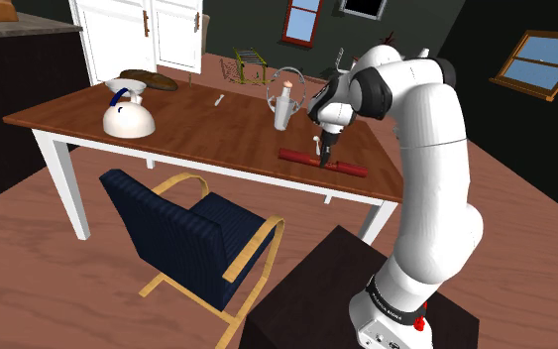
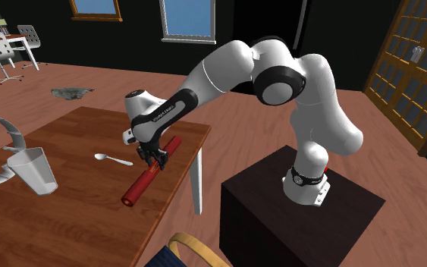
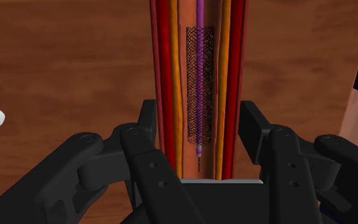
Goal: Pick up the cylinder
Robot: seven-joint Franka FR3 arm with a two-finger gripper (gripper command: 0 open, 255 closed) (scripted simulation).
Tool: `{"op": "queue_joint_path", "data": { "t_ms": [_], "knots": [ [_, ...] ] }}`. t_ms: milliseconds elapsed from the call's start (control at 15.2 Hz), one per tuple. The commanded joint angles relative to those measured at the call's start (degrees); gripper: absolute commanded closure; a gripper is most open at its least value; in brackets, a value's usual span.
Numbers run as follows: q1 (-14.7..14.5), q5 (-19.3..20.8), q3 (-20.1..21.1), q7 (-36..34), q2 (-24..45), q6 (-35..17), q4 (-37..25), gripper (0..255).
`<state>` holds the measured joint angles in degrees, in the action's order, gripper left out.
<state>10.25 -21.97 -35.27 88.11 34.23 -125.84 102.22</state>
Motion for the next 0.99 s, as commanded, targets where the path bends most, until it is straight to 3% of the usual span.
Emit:
{"op": "queue_joint_path", "data": {
  "t_ms": [0, 924],
  "knots": [
    [-0.3, 0.6, -0.4, -0.4, -0.8, 1.0, -0.3, 255],
    [-2.0, 4.2, -2.9, -2.4, -5.9, 7.7, -2.6, 255]
  ]
}}
